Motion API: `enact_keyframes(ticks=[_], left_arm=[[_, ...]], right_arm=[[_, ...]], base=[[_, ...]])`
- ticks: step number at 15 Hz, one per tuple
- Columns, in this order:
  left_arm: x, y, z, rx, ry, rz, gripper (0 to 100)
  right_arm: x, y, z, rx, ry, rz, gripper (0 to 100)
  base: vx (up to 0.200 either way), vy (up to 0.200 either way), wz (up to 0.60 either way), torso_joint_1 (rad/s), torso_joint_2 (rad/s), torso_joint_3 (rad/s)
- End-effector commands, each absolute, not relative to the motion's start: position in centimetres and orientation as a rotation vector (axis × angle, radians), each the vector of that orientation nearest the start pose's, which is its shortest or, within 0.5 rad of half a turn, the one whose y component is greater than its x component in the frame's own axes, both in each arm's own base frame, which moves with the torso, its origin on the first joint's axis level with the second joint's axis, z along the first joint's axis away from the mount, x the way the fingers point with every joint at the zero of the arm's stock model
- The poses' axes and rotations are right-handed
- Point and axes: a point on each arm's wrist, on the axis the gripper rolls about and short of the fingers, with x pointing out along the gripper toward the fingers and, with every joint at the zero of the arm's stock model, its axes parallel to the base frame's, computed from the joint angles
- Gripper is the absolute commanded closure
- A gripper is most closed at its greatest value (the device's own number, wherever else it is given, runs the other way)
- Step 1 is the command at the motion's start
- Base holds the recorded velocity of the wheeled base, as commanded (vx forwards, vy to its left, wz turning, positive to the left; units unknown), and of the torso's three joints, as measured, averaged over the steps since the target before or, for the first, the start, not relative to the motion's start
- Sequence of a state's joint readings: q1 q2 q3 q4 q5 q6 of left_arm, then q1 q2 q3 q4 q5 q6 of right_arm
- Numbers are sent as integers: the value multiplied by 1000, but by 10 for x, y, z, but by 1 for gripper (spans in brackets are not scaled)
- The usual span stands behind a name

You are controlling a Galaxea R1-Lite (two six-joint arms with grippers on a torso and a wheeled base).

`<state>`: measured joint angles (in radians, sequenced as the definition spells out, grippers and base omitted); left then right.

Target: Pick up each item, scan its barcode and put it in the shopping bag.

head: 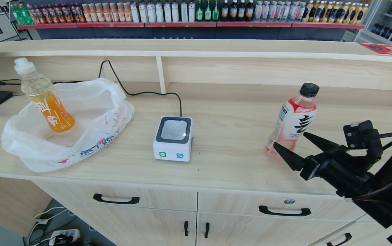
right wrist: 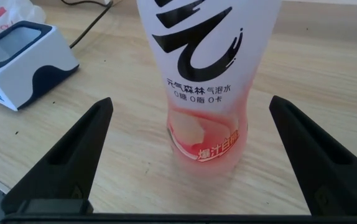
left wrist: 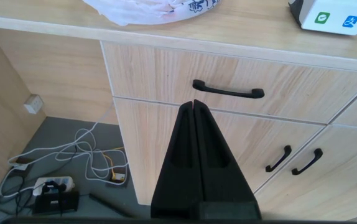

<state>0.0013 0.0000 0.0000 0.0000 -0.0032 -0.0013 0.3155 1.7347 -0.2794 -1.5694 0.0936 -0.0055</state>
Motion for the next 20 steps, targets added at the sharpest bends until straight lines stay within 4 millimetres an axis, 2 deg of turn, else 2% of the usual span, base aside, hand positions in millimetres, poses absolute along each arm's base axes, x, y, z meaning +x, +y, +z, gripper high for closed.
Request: enact_keyframes(ticks=[1, 7, 14, 16, 20], left_arm=[[-23, 0, 75, -2, 0, -2, 100], [-23, 0, 75, -3, 0, -2, 100], [-23, 0, 75, -2, 0, -2, 100], [-23, 0, 75, -2, 0, -2, 100], [-23, 0, 75, -2, 0, -2, 100]], right_arm=[[236, 79, 140, 3, -104, 387, 0], [252, 86, 150, 16, -161, 299, 0], [257, 102, 139, -41, -135, 286, 0], [260, 112, 141, -32, -149, 275, 0], [261, 116, 142, -20, -151, 225, 0]], base=[[0, 0, 0, 0, 0, 0], [0, 0, 0, 0, 0, 0], [0, 0, 0, 0, 0, 0], [0, 0, 0, 0, 0, 0], [0, 0, 0, 0, 0, 0]])
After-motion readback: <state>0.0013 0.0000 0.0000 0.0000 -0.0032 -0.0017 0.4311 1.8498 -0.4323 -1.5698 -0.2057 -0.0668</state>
